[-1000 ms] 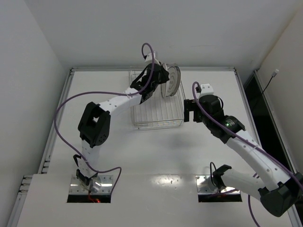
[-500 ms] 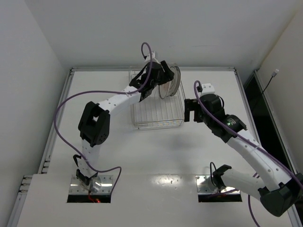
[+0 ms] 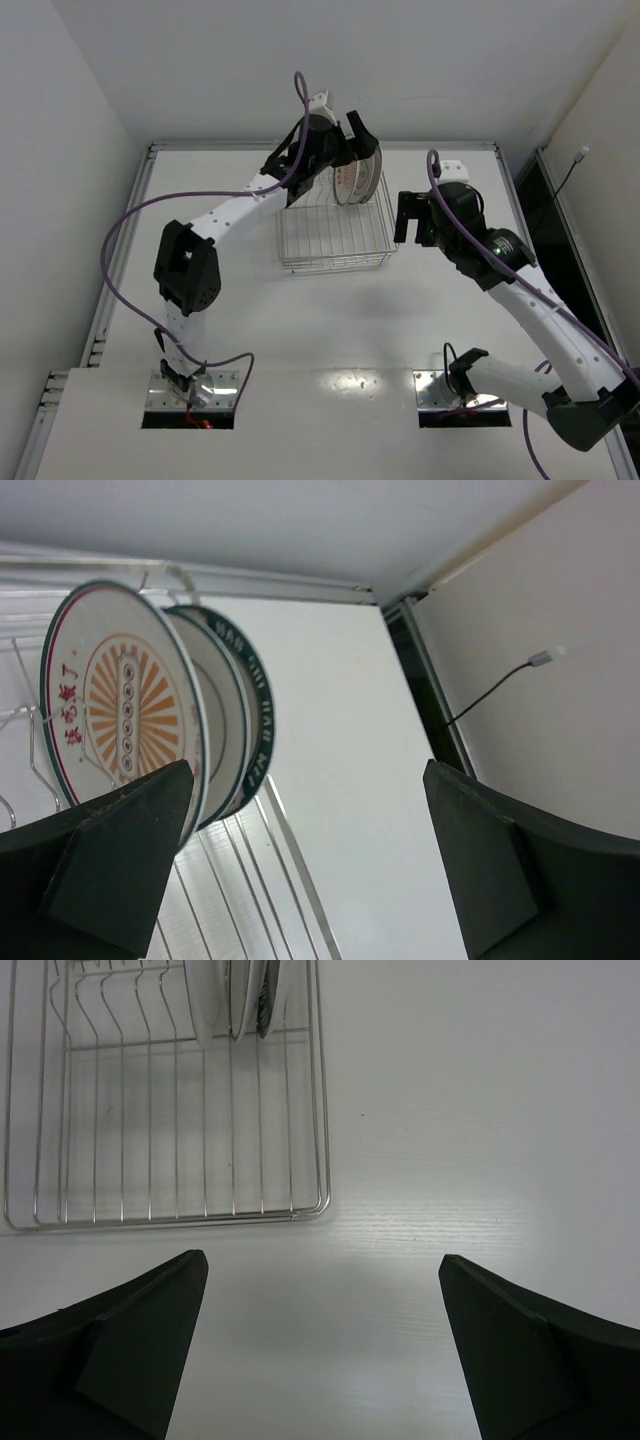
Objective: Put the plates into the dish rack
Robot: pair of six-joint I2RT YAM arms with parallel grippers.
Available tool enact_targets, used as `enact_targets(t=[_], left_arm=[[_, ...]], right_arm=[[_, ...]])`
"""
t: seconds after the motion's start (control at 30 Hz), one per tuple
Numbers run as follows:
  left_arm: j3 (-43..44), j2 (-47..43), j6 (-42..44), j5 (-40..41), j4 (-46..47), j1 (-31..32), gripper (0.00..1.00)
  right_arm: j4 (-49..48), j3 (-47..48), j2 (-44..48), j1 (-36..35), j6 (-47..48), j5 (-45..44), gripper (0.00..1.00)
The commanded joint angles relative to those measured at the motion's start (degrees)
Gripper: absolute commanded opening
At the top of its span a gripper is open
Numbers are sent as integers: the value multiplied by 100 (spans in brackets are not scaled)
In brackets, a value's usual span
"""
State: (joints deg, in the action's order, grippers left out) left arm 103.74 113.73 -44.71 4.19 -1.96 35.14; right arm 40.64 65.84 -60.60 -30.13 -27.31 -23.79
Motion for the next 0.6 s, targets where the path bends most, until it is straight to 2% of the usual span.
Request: enact_targets(t=[0.0,0.17,0.3,0.37,0.47,0.57], left_arm=[[76,-1035,427,-330,284,-33,100],[-354,-2002,1209,-471,-163,-33,100],[-1432,-3180,2034,72,-288,37,100],[-1681,-3671,2396,423,-550,90,100],[-1814,-3841,2913,504,-700,90,100],[-1953,-3894,2994,565,-536,90,100]], right_arm=[[181,227,294,16,-125,-222,99],[453,420,365,16,-73,-617,99],[576,596,365,16,-73,-899,99],[655,709,304,16,-73,-1136,99],[910,938,128,16,-73,-1260,99],[1375,1166,22,16,-370,-1391,99]])
